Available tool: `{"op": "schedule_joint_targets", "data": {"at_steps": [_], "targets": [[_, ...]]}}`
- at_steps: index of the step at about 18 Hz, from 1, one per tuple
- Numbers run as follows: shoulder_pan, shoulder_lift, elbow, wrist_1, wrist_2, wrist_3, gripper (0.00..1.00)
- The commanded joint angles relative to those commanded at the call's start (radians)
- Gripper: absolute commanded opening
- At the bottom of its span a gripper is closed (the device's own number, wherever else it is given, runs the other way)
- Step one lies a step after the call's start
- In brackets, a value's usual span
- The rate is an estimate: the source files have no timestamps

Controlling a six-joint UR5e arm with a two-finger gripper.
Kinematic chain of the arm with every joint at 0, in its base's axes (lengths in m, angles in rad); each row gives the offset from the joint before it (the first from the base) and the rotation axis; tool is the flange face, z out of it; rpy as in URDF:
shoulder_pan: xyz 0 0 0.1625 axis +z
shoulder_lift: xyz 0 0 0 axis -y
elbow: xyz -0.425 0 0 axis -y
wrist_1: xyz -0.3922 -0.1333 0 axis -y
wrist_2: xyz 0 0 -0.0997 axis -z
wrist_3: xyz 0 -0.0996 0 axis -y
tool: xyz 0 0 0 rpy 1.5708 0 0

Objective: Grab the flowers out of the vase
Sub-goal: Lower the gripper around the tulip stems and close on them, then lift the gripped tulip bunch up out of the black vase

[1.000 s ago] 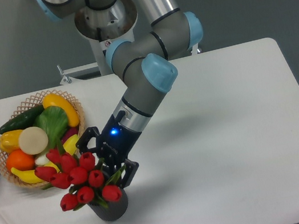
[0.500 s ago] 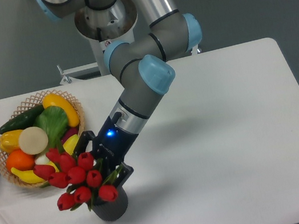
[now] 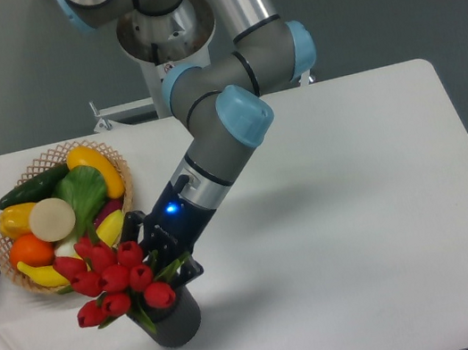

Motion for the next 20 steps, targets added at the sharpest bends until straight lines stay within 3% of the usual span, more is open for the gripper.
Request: {"op": "schedule_joint_targets", "data": {"at_steps": [5, 12, 20], "targets": [[0.023, 0.011, 0.006, 0.0, -0.034, -0.017, 0.44], [0.058, 0.075, 0.021, -0.002, -0.074, -0.165, 0.47], [0.063, 0.081, 0.106, 0.0, -0.094, -0.324, 0.48]]}}
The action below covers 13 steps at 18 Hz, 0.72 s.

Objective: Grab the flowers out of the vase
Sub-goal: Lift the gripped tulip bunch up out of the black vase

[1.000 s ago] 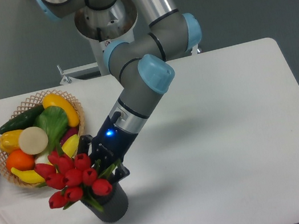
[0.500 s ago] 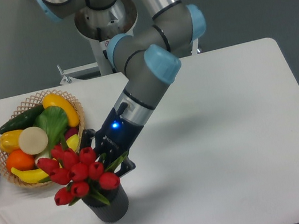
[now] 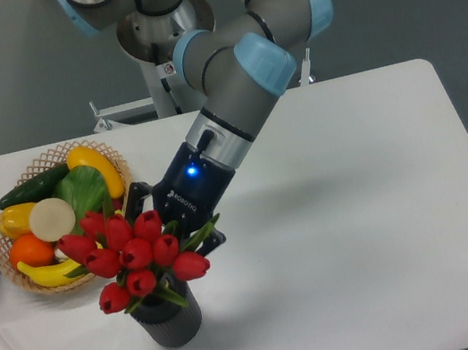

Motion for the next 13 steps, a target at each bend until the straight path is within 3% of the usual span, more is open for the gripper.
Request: {"op": "schedule_joint_targets", "data": {"at_steps": [13], "targets": [[0.023, 0.063, 0.035, 0.0, -0.038, -0.123, 0.47]]}}
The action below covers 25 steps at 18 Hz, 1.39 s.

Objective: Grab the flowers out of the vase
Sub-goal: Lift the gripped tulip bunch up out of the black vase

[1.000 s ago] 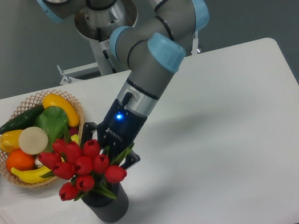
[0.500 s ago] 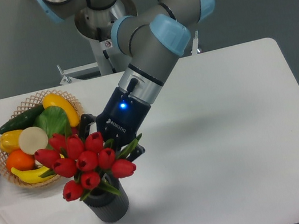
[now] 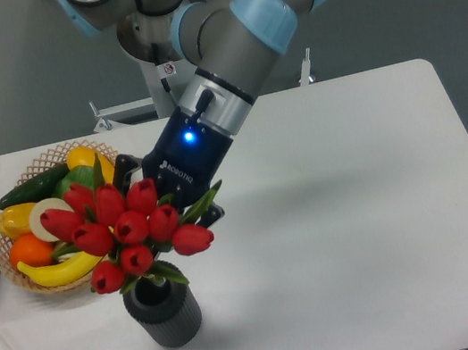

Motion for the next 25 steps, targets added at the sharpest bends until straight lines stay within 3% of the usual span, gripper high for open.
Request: {"op": "schedule_joint_targets", "data": {"at_steps": [7, 13, 19, 25], "targets": [[0.025, 0.0, 0.055, 0.0, -0.025, -0.094, 0.47], [0.047, 0.0, 0.083, 0.0, -0.025, -0.097, 0.47], [0.086, -0.029, 0.155, -0.002, -0.026, -0.092, 0.47], [0.107, -0.034, 0.163, -0.002, -0.026, -0.091, 0.47]]}}
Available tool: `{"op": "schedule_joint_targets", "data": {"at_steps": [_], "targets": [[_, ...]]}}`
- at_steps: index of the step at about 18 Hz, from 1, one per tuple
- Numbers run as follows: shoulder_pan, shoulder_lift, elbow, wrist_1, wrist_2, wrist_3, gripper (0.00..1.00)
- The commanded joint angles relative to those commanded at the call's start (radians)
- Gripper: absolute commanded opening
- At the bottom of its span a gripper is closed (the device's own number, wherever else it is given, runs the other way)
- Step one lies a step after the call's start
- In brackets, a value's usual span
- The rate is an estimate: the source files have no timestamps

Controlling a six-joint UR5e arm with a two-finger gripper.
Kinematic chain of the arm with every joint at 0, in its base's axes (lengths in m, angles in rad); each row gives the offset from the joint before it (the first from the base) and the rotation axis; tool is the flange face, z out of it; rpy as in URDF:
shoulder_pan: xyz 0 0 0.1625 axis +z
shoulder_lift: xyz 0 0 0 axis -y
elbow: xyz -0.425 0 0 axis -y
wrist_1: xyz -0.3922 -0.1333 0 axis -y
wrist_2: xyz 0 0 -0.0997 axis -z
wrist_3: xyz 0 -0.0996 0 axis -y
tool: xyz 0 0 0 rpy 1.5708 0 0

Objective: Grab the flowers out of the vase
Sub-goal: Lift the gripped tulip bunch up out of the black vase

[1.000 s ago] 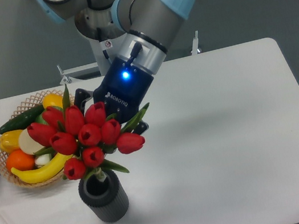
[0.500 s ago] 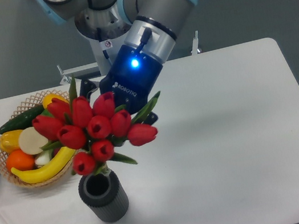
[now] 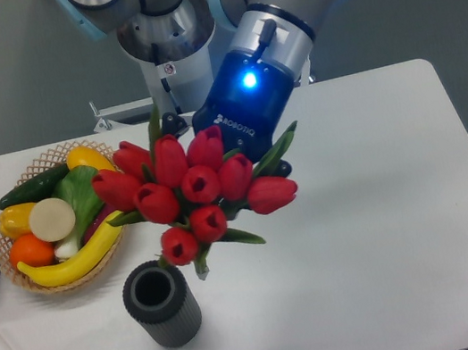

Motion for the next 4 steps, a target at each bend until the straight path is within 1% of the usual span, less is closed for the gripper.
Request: {"op": "schedule_joint_targets", "data": {"at_steps": [4], "targets": [[0.023, 0.0, 0.0, 0.002, -0.002, 0.002, 0.47]]}}
